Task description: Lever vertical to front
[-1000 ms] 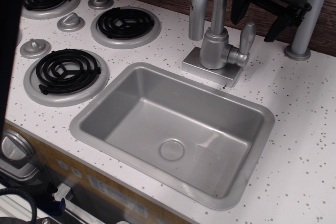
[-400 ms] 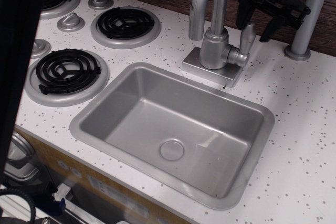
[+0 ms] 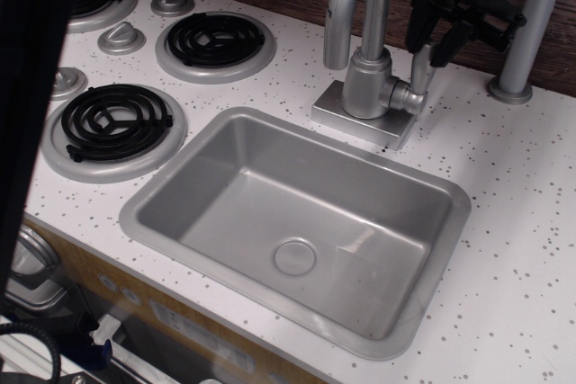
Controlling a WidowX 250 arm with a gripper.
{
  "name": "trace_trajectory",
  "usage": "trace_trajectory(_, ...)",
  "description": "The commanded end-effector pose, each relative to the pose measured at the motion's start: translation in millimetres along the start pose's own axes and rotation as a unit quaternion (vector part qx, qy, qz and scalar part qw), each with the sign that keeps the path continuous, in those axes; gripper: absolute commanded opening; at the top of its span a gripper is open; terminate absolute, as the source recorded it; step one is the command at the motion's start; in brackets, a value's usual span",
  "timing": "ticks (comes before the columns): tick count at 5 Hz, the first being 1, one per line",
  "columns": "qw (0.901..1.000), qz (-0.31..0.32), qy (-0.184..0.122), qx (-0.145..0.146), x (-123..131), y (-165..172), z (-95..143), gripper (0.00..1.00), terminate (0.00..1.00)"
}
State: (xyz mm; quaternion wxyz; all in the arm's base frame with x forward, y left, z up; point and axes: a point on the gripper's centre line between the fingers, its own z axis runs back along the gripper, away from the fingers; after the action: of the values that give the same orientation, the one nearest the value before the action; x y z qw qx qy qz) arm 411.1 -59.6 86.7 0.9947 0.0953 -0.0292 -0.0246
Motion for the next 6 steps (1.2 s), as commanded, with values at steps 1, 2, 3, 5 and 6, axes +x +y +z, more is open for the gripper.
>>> trace_trajectory(1, 0.9995, 0.031, 0.004, -0.007, -22.1, 4.1, 22.4, 0.00, 0.00)
trace_trajectory(2, 0.9993, 0.027, 0.012, -0.023, -24.3, 4.9, 10.3, 0.00, 0.00)
trace_trajectory(3, 0.9988, 0.019, 0.020, -0.041, -23.3, 0.5, -2.5, 0.00, 0.00)
trace_trajectory(5, 0.9984, 0.018, 0.015, -0.051, -22.3, -2.8, -12.9, 0.00, 0.00)
trace_trajectory(6, 0.9983, 0.018, 0.015, -0.053, -22.9, -3.5, -15.3, 0.00, 0.00)
